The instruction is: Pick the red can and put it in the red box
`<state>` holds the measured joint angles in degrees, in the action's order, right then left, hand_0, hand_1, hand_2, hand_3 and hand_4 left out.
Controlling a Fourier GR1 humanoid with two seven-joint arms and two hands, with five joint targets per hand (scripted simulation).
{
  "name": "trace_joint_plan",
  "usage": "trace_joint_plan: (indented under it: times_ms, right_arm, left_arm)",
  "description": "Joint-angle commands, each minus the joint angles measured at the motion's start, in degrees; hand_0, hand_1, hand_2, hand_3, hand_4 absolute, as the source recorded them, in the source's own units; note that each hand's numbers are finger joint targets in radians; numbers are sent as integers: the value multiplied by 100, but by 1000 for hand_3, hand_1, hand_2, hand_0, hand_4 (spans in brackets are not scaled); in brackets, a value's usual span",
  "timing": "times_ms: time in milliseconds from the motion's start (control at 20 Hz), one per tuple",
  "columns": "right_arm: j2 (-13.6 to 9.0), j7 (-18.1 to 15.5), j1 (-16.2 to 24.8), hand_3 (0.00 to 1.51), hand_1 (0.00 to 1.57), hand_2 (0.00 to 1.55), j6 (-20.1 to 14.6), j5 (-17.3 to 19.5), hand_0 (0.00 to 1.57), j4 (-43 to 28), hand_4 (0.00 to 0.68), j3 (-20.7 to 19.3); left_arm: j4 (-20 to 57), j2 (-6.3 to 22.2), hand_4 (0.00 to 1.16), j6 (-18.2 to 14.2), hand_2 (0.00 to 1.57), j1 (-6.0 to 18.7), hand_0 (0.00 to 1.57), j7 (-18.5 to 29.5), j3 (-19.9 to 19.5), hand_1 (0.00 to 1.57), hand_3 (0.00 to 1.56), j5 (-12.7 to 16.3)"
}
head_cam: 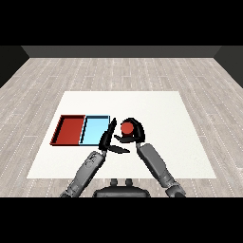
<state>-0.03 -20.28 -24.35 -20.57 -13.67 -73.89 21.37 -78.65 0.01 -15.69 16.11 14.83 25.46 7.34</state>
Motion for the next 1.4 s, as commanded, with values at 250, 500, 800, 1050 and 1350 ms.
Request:
trace_joint_plan:
  times_ms: [250, 500, 800, 1050, 1350]
  right_arm:
    - [3, 267, -169, 1401, 1431, 1435, -655, -236, 1431, -366, 615, 851]
    - [3, 338, -213, 1383, 1447, 1425, -475, 11, 1447, -601, 615, 589]
    - [3, 250, -326, 1387, 1447, 1433, -439, -376, 1447, -495, 594, 836]
    - [1, 13, -122, 1402, 1462, 1453, -270, -358, 1462, -472, 523, 733]
    - [-17, -15, -157, 1404, 1513, 1460, -418, -456, 1513, -493, 528, 903]
  left_arm:
    - [429, 0, 0, -448, 0, 634, 0, -395, 113, 0, 0, -19]
    - [338, 0, 0, -279, 0, 557, 0, -360, 76, 0, 0, 158]
    - [279, 0, 0, -473, 0, 559, 0, -482, 511, 0, 0, -47]
    - [784, 2, 0, -914, 0, 767, 0, 26, 790, 0, 0, 420]
    - [361, 8, 856, -1038, 1321, 928, 1295, -897, 411, 1295, 1249, -20]
